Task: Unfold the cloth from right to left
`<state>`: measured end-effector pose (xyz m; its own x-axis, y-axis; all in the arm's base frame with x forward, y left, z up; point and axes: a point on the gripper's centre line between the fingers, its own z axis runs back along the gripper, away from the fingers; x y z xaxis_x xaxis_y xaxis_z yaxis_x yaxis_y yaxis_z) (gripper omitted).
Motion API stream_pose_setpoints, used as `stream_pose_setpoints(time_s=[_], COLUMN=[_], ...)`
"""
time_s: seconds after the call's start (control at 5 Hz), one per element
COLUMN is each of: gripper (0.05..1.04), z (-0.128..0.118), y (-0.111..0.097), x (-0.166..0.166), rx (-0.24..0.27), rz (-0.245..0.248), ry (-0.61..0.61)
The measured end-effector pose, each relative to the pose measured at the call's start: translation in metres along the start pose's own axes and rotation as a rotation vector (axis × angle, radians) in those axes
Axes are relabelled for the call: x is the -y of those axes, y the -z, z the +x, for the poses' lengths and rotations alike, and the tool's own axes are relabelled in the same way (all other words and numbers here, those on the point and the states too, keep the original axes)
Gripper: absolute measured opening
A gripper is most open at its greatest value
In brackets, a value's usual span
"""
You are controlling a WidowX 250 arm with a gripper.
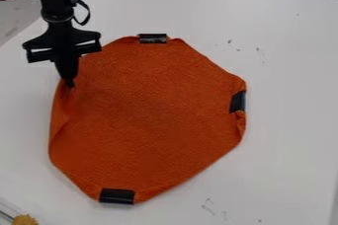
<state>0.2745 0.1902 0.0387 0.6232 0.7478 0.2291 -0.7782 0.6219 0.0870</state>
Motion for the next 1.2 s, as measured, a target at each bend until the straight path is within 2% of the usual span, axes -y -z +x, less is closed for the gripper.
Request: stream_pose_setpoints(time_s=[0.2, 0.4, 0.6, 0.8, 1.0, 1.2], gripper=[0.080, 0.237, 0.501, 0.808, 1.007, 1.009], z=[0.000, 0.004, 0.006, 0.009, 0.011, 0.018], y=[0.012, 0.016, 0.018, 0.017, 0.018, 0.015], x=[-0.010, -0.011, -0.013, -0.019, -0.031, -0.040], rx=[0.008, 0.039, 0.049, 0.066, 0.067, 0.086], rz=[0.014, 0.013, 0.031, 0.062, 0.097, 0.145], ry=[0.001, 0.007, 0.022, 0.023, 0.021, 0.042])
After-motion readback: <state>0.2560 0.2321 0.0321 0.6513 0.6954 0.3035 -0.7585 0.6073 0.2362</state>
